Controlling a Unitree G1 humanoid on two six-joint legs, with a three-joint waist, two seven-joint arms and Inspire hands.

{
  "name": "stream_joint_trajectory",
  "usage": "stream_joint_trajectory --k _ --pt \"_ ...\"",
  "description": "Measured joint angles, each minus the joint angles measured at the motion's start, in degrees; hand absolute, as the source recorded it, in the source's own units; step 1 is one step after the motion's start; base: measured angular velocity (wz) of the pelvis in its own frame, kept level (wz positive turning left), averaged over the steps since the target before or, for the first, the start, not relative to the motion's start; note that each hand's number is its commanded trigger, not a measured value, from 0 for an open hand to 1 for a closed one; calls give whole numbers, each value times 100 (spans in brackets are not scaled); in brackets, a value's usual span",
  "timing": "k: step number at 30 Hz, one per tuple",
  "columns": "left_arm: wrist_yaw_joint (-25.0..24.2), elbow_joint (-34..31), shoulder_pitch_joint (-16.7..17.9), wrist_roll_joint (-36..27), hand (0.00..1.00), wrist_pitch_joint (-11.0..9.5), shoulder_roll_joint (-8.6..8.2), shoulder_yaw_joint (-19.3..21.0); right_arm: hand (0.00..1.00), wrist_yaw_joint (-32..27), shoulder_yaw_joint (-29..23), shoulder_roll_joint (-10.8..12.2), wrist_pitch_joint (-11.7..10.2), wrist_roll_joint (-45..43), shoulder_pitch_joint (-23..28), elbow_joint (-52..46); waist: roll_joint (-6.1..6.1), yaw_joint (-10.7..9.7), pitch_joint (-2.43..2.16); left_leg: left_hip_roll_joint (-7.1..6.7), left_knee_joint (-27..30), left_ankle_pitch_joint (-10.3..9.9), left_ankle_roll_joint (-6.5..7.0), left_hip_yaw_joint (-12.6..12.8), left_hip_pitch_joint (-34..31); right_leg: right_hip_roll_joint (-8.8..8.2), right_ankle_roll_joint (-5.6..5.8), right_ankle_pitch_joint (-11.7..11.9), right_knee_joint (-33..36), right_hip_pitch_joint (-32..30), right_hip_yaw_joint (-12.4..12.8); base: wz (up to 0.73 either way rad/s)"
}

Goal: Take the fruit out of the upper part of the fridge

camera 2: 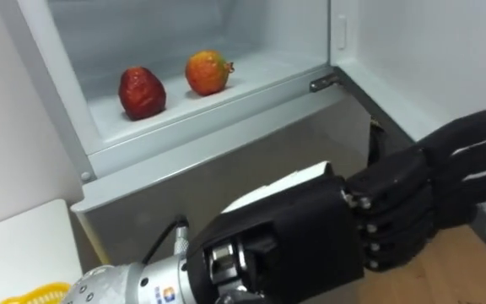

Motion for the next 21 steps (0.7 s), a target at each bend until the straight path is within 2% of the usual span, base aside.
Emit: stream_joint_trajectory --k 4,10,16,19,21 --pt "8 0 -15 38 0 0 -15 -17 0 2 -4 0 5 8 0 7 9 -46 -5 11 4 -1 -1 116 -14 5 -4 3 13 -46 50 -9" --pt "18 60 -200 530 0 1 -148 -32 0 5 -2 -4 53 8 2 77 21 -123 -7 19 23 -2 -3 198 -34 5 -6 6 13 -67 74 -2" --pt "110 50 -198 787 0 -5 -176 -51 0 -7 1 -5 37 9 -22 196 109 -93 -2 28 -16 -2 -4 237 42 16 -11 10 25 0 69 0" --pt "308 -25 -186 1035 0 -7 -65 4 0 -34 -19 -9 0 83 -48 314 101 41 2 32 -70 -1 -4 209 95 31 -22 3 23 32 81 -3" --pt "363 -279 -179 1281 0 -10 69 237 0 -64 -85 8 -9 100 -53 352 80 134 16 39 -75 -1 -4 162 108 38 -28 6 30 19 48 3"
